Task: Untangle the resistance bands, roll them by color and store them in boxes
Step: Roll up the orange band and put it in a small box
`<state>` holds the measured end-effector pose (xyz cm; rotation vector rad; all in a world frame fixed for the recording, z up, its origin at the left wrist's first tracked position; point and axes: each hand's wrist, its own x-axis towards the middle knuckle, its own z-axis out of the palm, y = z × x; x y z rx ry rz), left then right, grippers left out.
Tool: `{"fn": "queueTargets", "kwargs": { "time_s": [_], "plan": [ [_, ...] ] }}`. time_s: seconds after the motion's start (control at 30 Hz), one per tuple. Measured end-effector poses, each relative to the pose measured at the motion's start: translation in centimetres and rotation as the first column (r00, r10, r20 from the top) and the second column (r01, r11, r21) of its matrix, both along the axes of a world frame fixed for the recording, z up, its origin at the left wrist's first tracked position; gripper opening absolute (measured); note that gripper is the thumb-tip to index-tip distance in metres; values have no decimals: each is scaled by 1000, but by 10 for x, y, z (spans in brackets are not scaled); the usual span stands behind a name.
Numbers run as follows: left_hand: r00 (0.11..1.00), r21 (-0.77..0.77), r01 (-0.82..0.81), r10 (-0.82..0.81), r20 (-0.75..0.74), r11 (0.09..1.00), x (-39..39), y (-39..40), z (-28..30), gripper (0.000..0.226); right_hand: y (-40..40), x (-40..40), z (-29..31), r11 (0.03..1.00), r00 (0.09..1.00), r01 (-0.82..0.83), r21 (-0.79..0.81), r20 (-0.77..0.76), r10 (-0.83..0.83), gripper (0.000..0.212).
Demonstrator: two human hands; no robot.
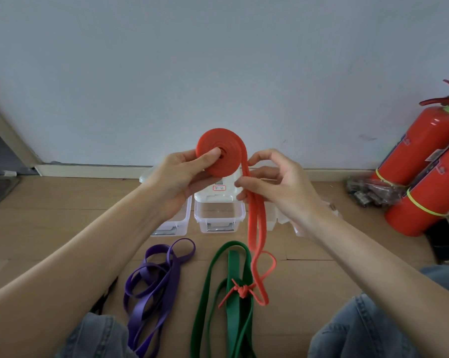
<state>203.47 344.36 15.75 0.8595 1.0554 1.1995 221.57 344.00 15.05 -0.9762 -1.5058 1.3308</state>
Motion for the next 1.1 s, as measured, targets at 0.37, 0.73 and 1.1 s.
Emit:
{"fn": "queueTargets", "kwargs": {
  "time_s": [0.37, 0.73, 1.1],
  "plan": [
    [979, -34, 148, -152, -140, 988, 10, -10, -22, 38, 0, 5, -4, 988, 993, 91, 122, 65, -100, 16],
    [489, 531, 110, 419, -765, 840, 19, -10, -5, 27, 0, 0, 0, 995, 991, 61, -75, -118, -70, 15],
    [557, 334, 260, 142, -819, 906, 11, -2, -6, 47, 1, -2, 1, 998, 996, 26, 56, 82, -31, 13]
  ]
}}
